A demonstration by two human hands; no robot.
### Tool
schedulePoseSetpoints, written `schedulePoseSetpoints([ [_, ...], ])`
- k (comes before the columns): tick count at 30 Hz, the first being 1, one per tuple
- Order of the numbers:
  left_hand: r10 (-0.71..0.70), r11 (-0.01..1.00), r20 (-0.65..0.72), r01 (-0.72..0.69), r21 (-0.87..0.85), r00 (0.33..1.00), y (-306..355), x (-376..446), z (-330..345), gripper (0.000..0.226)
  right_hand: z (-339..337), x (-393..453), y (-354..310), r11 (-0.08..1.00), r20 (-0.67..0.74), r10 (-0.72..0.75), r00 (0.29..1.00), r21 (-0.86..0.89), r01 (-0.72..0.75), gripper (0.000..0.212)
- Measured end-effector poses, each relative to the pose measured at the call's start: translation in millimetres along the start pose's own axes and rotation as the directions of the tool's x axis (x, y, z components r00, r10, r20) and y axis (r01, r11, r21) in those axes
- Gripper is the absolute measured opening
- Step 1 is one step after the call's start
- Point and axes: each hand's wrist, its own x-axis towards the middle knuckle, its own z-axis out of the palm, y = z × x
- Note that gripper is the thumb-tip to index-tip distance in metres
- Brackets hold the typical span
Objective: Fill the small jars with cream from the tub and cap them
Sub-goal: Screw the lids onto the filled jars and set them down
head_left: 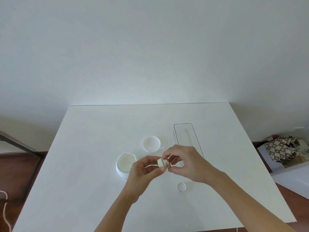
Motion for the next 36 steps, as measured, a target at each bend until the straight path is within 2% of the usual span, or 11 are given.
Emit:
schedulePoseSetpoints([
  [5, -0.004, 1.000, 0.011, 0.004, 0.016, 1.000, 2.8, 2.0, -0.4, 0.025, -3.0, 0.3, 1.6, 1.000, 0.006, -0.010, 1.000, -0.004, 0.010, 0.037],
  [8, 0.009, 1.000, 0.034, -0.009, 0.013, 0.999, 3.4, 2.8, -1.4, 0.030, -4.2, 0.6, 3.3, 0.996, 0.010, 0.054, 0.999, 0.071, -0.054, 0.037],
  [14, 0.005, 1.000, 0.028, -0.005, 0.003, 1.000, 5.1, 3.1, -1.6, 0.035, -3.7, 3.6, 4.3, 0.989, 0.012, 0.103, 0.995, 0.108, -0.104, 0.021],
  [25, -0.073, 0.994, 0.016, 0.074, -0.080, 0.997, 6.3, 3.1, -2.2, 0.038, -0.5, 3.2, 1.3, 0.972, -0.058, 0.000, 0.998, 0.234, 0.013, 0.037],
  [29, -0.106, 0.984, 0.032, 0.110, -0.137, 0.994, 7.3, 4.4, -2.4, 0.029, 0.7, 4.4, 0.2, 0.966, -0.067, -0.007, 0.998, 0.256, 0.024, 0.036],
  [32, -0.127, 0.979, 0.039, 0.131, -0.156, 0.991, 6.7, 5.8, -2.4, 0.027, 0.9, 5.2, 0.0, 0.967, -0.064, -0.008, 0.998, 0.252, 0.024, 0.035],
  [36, -0.087, 0.992, 0.040, 0.090, -0.087, 0.995, 9.2, 5.6, -4.6, 0.033, -0.1, 5.7, 1.6, 0.990, -0.049, -0.008, 0.999, 0.144, 0.015, 0.034],
])
